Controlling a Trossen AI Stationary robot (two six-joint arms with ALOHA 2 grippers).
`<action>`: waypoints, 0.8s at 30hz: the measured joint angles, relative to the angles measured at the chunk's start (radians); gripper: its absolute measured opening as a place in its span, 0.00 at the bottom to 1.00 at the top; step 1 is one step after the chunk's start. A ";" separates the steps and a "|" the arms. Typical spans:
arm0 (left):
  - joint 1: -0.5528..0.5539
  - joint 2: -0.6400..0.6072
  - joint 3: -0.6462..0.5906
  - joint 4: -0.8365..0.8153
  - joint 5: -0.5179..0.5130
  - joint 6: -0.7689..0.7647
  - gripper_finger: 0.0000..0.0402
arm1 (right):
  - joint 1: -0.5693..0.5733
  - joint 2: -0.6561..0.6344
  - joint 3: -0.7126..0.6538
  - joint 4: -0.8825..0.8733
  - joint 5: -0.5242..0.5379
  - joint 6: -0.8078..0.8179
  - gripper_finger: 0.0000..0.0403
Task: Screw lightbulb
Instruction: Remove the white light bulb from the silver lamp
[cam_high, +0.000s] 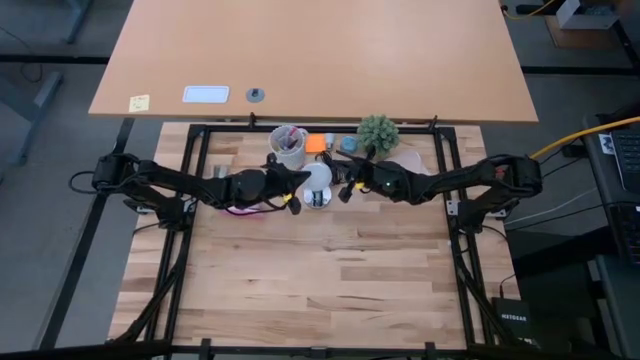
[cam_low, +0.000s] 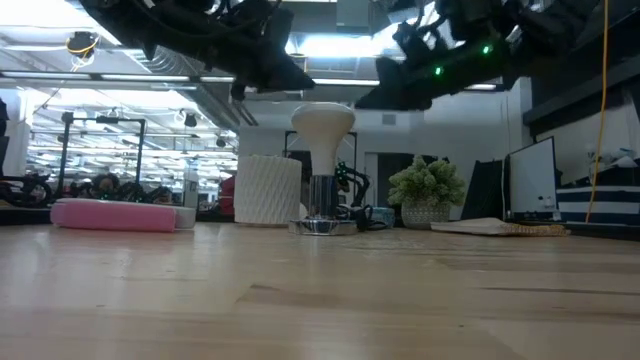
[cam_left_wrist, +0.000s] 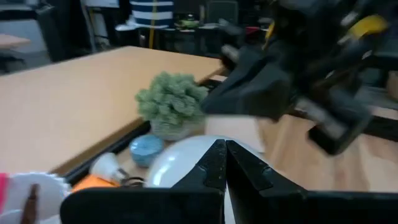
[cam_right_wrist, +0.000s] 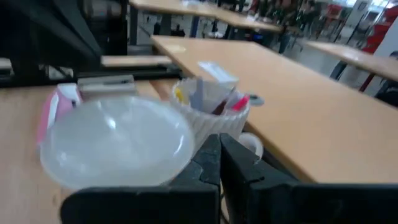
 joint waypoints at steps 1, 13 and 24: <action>0.002 0.000 0.000 0.002 -0.016 0.007 0.00 | 0.008 -0.018 0.000 -0.005 0.004 -0.004 0.01; 0.095 0.000 0.001 -0.018 -0.060 -0.007 0.00 | 0.197 -0.121 0.000 -0.117 -0.124 0.066 0.01; 0.124 -0.001 0.001 -0.140 -0.017 -0.067 0.00 | 0.211 0.003 -0.002 -0.061 0.001 0.059 0.01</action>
